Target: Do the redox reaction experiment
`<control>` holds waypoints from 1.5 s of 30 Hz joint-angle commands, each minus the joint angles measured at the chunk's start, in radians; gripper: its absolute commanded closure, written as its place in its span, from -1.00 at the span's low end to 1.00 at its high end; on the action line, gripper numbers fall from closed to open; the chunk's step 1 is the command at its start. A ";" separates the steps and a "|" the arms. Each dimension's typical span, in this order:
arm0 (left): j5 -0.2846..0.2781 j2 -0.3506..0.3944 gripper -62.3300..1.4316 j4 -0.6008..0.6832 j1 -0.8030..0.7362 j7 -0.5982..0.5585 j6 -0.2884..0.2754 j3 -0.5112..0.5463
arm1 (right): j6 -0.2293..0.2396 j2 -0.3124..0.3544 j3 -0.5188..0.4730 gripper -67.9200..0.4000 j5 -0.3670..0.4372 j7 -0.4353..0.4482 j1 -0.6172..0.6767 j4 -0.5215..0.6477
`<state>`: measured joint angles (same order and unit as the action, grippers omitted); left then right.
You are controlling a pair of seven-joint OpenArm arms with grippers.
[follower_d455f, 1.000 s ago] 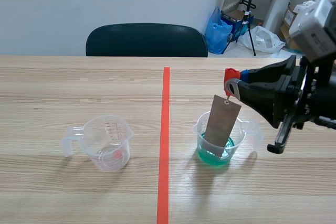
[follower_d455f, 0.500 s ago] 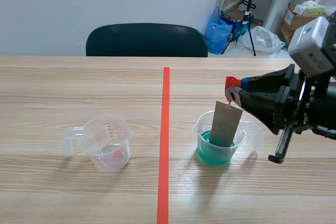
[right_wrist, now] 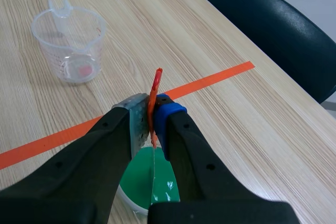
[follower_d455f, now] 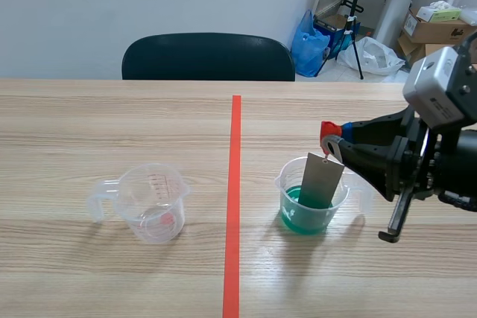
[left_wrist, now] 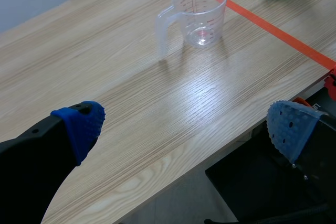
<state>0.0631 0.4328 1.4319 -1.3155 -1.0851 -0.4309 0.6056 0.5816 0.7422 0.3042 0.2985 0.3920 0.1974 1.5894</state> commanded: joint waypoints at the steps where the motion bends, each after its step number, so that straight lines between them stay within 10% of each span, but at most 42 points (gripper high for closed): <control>1: -0.007 -0.002 -1.00 0.007 -0.001 -0.018 -0.002 0.006 | -0.004 0.011 -0.002 0.97 0.015 0.018 -0.018 0.003; 45: -0.007 -0.002 -1.00 0.007 -0.001 -0.018 -0.002 0.006 | -0.005 0.011 -0.002 0.97 0.015 -0.005 -0.018 0.003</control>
<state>0.0631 0.4328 1.4319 -1.3155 -1.0851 -0.4309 0.6056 0.5812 0.7425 0.3042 0.3031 0.3832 0.1974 1.5883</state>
